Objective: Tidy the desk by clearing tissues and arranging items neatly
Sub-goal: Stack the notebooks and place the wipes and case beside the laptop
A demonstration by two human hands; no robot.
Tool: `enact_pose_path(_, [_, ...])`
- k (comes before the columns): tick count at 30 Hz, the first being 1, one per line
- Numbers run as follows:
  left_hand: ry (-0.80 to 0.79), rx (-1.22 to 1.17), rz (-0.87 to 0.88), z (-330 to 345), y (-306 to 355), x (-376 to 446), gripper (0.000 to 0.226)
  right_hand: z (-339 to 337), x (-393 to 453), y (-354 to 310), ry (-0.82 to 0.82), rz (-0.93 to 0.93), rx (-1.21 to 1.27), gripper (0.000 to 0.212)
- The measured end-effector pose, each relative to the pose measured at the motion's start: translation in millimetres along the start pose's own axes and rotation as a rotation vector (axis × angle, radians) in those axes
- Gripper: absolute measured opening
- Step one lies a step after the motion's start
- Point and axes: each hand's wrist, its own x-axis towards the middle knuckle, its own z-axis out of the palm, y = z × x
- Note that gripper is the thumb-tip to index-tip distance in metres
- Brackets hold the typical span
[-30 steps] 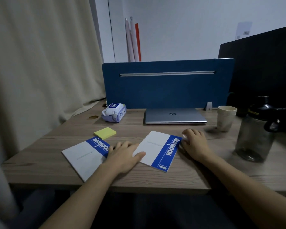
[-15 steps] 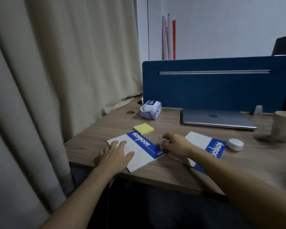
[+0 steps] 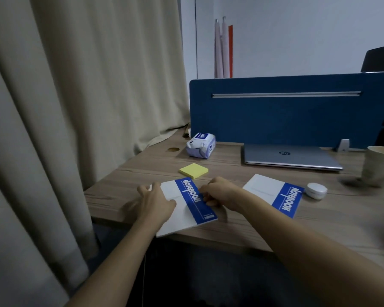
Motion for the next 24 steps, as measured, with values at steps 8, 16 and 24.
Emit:
enact_pose_path(8, [0.049,-0.571,-0.056,7,-2,-1,0.088,6,-5,8,0.032,-0.056,-0.054,0.029])
enact_pose_path(16, [0.030,-0.832,0.171,10,19,-9,0.077,-15,-8,26,0.229,-0.161,0.128,0.019])
enact_pose_path(24, [-0.231,-0.841,0.317,38,89,-11,0.073,-82,-39,68,0.388,-0.170,0.128,0.020])
